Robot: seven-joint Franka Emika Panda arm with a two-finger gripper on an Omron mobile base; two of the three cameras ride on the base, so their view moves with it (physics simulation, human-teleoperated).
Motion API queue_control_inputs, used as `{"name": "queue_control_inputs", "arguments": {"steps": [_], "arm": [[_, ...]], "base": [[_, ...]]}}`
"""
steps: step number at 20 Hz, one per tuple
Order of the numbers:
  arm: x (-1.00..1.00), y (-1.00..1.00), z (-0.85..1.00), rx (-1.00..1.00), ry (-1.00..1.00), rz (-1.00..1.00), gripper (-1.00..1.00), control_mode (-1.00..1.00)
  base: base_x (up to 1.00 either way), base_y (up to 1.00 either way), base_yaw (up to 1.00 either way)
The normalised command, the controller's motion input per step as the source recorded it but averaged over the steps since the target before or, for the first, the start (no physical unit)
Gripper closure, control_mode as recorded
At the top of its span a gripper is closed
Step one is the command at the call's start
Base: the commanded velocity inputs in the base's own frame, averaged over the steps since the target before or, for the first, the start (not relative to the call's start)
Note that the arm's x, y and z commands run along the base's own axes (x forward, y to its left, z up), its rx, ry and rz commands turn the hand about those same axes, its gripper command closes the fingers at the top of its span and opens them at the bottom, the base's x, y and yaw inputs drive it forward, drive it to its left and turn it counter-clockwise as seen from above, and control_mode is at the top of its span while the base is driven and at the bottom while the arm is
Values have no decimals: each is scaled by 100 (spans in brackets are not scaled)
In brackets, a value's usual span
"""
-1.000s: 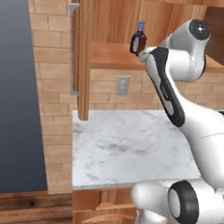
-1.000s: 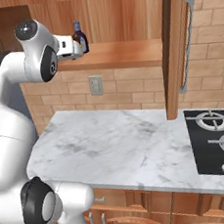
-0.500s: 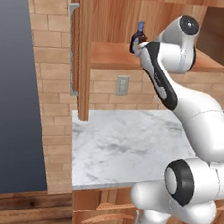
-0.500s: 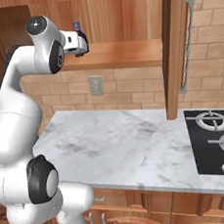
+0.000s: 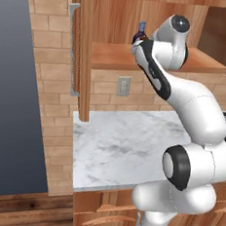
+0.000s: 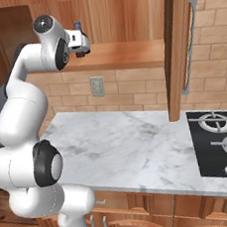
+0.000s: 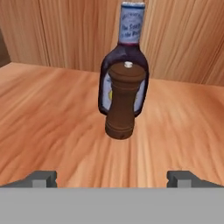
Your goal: Take 2 condiments from the cabinet and move them on the counter near the stove.Make sure the condiments are lined up with each other, next to each other.
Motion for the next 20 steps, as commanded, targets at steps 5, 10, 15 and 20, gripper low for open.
{"name": "queue_control_inputs", "arguments": {"steps": [5,10,15,20], "arm": [[35,2,-10,0,0,0,-100,-100],[31,0,-9,0,1,0,-100,-100],[28,0,-5,0,0,0,-100,-100],[26,0,-1,0,0,0,-100,-100]], "base": [[0,0,0],[0,0,0],[0,0,0],[0,0,0]]}}
